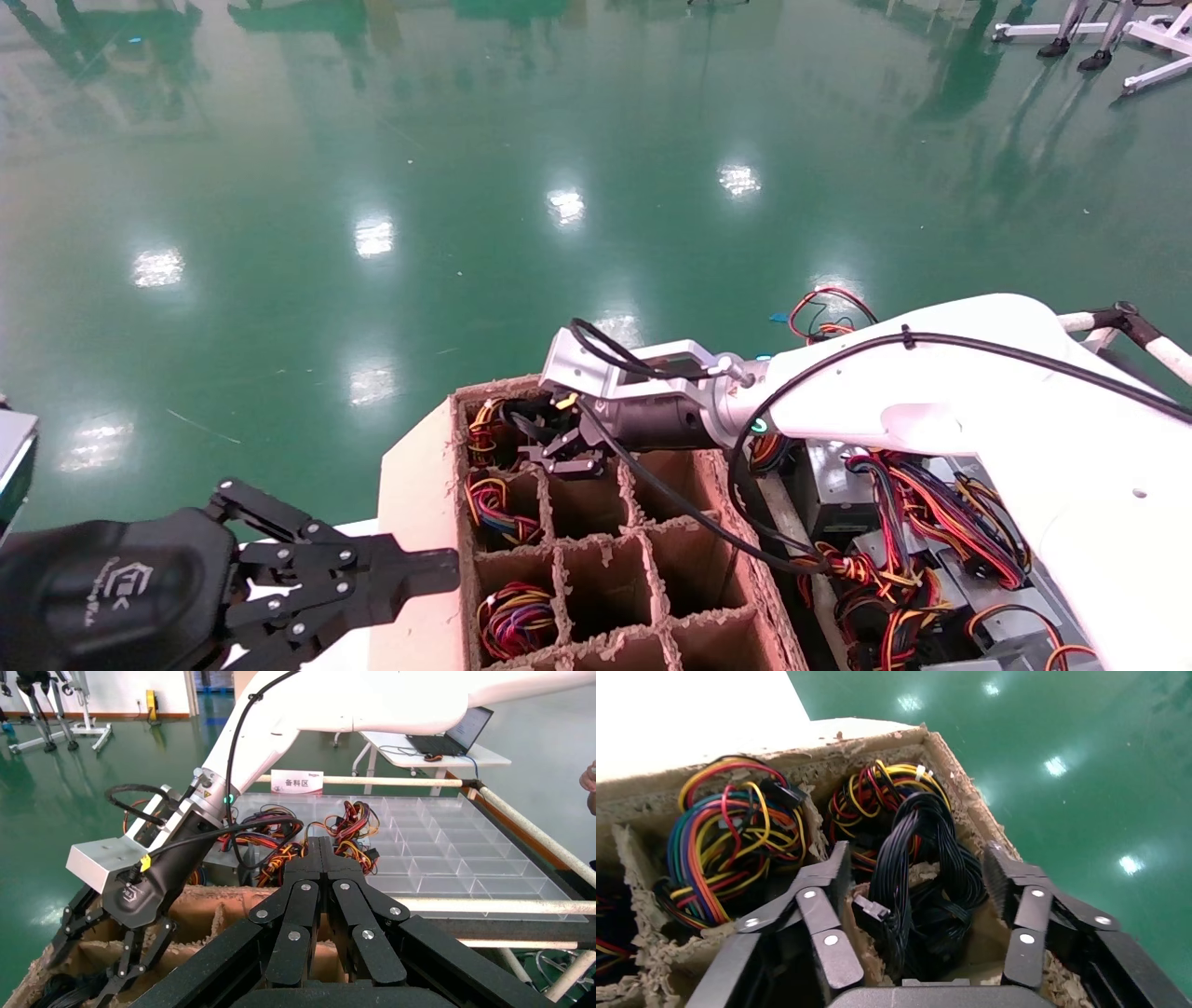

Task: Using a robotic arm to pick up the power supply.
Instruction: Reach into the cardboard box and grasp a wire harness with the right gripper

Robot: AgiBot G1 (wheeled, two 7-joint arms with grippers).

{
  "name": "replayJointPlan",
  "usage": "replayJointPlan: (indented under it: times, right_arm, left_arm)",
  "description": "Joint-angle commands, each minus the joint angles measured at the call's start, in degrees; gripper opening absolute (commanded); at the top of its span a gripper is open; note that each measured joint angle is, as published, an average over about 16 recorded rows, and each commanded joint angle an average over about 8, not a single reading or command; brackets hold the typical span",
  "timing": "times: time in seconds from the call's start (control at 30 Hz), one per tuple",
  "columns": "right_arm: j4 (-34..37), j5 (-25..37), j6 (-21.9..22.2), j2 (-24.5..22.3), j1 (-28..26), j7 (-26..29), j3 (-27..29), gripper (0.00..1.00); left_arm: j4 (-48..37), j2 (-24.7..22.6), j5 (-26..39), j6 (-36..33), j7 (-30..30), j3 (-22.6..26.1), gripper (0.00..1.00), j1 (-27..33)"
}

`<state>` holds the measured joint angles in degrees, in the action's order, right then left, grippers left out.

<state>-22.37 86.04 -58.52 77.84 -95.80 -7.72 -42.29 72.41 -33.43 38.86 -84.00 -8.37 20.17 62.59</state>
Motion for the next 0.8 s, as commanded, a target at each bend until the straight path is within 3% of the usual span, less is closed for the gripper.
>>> replayJointPlan:
  times: [0.03, 0.1, 0.2, 0.8]
  right_arm:
    - [0.3, -0.4, 0.4, 0.0, -0.2, 0.0, -0.7, 0.0]
    - [0.5, -0.9, 0.7, 0.0, -0.1, 0.0, -1.4, 0.0]
    - [0.8, -1.7, 1.2, 0.1, 0.0, 0.0, -2.4, 0.0]
    - [2.7, -6.7, 2.0, -0.4, -1.1, -0.4, -6.5, 0.0]
  left_arm:
    - [0.0, 0.0, 0.0, 0.0, 0.0, 0.0, 0.69, 0.0]
    - [0.0, 0.0, 0.0, 0.0, 0.0, 0.0, 0.8, 0.0]
    - [0.0, 0.0, 0.0, 0.0, 0.0, 0.0, 0.86, 0.0]
    - [0.0, 0.0, 0.0, 0.0, 0.0, 0.0, 1.0, 0.0]
